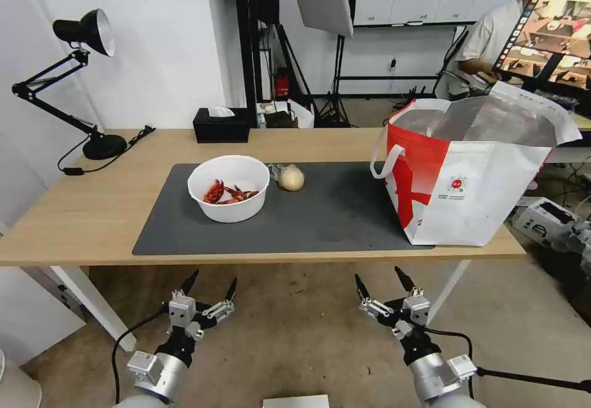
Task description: Pick up the trash from the table and place it into the takeout bag.
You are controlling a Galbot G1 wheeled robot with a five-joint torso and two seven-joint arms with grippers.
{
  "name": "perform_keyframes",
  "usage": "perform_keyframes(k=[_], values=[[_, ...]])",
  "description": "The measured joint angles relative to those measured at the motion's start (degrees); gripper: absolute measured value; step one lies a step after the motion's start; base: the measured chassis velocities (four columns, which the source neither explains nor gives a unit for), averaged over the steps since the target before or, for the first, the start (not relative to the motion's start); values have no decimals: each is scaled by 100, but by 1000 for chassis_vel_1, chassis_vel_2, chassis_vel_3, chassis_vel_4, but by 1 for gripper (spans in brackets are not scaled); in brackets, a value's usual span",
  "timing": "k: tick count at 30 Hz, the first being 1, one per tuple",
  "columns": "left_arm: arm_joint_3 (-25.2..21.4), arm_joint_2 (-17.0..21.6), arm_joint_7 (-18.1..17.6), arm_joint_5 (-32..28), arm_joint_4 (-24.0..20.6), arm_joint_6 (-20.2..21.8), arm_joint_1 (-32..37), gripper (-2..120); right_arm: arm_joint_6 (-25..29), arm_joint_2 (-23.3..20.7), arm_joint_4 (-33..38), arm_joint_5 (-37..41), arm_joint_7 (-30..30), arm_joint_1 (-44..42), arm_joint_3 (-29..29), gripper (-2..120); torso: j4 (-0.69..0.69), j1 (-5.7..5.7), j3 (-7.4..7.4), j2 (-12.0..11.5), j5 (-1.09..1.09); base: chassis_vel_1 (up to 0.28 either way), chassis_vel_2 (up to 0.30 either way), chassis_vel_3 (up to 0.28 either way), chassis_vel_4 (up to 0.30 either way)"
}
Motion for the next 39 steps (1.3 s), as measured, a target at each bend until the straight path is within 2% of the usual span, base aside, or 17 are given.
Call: perform_keyframes(k=[13,19,25,28,32,34,39], values=[[10,-5,1,23,-24,-16,33,100,-27,-14,-20,-21,11,34,2,100,-1,0,0,0,0,0,0,0,0],[12,-5,4,30,-25,-25,48,100,-285,-112,-13,-26,33,292,-142,100,-1,0,0,0,0,0,0,0,0],[16,13,5,32,-63,-24,49,100,-750,-540,65,382,90,1251,-434,100,-1,0,0,0,0,0,0,0,0],[16,11,4,30,-91,-16,77,100,-1044,-842,-89,787,158,2146,-798,100,0,0,1,0,0,0,0,0,0],[8,-2,3,33,-94,-13,90,100,-1171,-932,-308,1024,222,2746,-1090,100,-1,1,1,0,0,0,0,0,0],[2,-25,2,48,-95,-11,94,100,-1293,-949,-608,1224,342,3427,-1446,100,1,1,1,0,0,0,0,0,0],[-8,-69,2,70,-92,-9,108,100,-1558,-873,-935,1468,503,4101,-1844,100,0,1,1,0,0,0,0,0,0]])
